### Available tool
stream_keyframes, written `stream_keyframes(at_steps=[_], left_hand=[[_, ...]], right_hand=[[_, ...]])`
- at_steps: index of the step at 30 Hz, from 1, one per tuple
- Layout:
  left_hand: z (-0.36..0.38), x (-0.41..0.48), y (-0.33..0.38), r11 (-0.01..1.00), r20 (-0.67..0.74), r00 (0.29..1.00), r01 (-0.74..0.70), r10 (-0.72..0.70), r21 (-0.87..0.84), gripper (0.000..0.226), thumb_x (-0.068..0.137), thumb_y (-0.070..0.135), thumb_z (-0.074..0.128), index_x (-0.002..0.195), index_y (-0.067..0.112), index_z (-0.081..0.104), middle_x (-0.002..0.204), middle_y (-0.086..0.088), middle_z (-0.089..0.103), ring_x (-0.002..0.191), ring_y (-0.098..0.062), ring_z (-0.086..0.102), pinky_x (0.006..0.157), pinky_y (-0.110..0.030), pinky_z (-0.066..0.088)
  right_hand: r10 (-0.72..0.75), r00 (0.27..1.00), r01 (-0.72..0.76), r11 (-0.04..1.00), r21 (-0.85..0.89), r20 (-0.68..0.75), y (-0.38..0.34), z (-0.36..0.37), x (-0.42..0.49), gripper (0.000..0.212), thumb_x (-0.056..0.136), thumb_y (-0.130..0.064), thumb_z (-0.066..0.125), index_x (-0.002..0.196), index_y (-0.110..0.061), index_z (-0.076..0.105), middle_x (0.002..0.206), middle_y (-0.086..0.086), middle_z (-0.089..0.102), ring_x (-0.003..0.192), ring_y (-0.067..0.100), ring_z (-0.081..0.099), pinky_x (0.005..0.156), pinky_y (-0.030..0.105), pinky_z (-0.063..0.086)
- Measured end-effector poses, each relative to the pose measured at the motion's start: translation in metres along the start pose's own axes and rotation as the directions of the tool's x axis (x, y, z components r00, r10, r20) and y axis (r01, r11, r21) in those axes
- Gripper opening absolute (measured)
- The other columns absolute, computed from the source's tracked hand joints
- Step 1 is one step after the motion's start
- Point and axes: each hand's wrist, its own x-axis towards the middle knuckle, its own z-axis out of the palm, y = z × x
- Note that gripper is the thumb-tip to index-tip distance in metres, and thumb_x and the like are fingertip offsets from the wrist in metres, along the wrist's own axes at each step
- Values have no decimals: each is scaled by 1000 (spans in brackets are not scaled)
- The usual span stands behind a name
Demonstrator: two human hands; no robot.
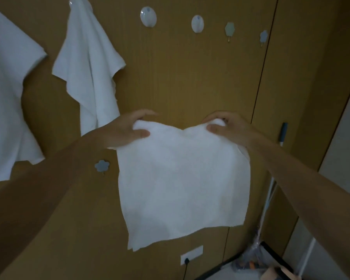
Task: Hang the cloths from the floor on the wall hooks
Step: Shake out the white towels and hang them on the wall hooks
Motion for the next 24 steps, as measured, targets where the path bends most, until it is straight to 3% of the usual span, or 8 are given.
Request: stream_keyframes(at_steps=[2, 5, 10, 12, 15, 19, 21, 24], left_hand=[[0, 8, -3, 999, 109, 994, 4, -10, 54, 43, 100, 17, 50, 138, 36, 45, 136, 25, 41, 124, 9, 36, 93, 2, 25], [0, 20, -7, 994, 181, 982, 29, -47, 105, 39, 103, 12, 40, 120, 44, 56, 128, 30, 47, 120, 13, 39, 99, 0, 28], [-1, 46, -7, 981, 61, 981, 180, -184, 68, 36, 101, 14, 46, 103, 44, 67, 120, 30, 55, 119, 1, 48, 99, -10, 35], [-1, 55, -4, 973, -9, 975, 221, -221, 60, 28, 98, 19, 52, 101, 41, 71, 123, 23, 59, 123, 1, 47, 106, -18, 32], [0, 71, 3, 959, -108, 958, 274, -265, 76, 16, 90, 27, 65, 102, 35, 73, 119, 22, 60, 115, 6, 47, 94, -9, 30], [5, 93, 12, 941, -273, 919, 322, -284, 106, 15, 88, 17, 69, 87, 32, 69, 101, 26, 57, 92, 14, 49, 83, -4, 31], [6, 102, 15, 922, -322, 907, 341, -272, 181, 20, 90, 11, 65, 83, 29, 65, 96, 19, 58, 90, 5, 52, 76, -3, 34], [0, 112, 17, 863, -260, 915, 384, -308, 327, 28, 94, 7, 58, 85, 33, 65, 111, 5, 59, 108, -12, 53, 89, -17, 35]], right_hand=[[-37, 999, 39, 997, -70, 26, 10, 2, 16, 24, 98, -18, 57, 93, -39, 67, 105, -28, 62, 92, -19, 55, 79, 2, 39], [-118, 991, 125, 985, -118, 65, 27, 6, 41, 37, 102, -9, 45, 97, -38, 66, 108, -31, 59, 97, -24, 51, 84, -1, 33], [-243, 968, 249, 963, -108, 62, 52, 3, 83, 53, 97, 6, 40, 92, -38, 68, 103, -20, 60, 93, -15, 53, 80, 1, 34], [-271, 961, 274, 959, -73, 49, 58, 1, 98, 47, 95, 6, 41, 96, -29, 72, 99, -12, 59, 85, -6, 52, 74, 3, 34], [-341, 940, 341, 940, -10, 0, 64, -2, 119, 30, 92, -1, 54, 92, -23, 75, 82, -2, 51, 68, 3, 48, 63, 15, 35], [-449, 893, 448, 891, -77, 1, 70, -8, 153, 12, 83, -22, 76, 85, -33, 71, 88, -6, 57, 88, 10, 57, 76, 21, 40], [-470, 882, 466, 880, -85, -30, 71, -9, 168, 9, 82, -22, 77, 84, -29, 71, 88, -4, 58, 85, 14, 58, 76, 23, 41], [-517, 854, 510, 854, -105, -56, 66, -6, 185, 6, 82, -19, 75, 87, -21, 73, 90, -2, 56, 83, 13, 56, 76, 23, 40]])
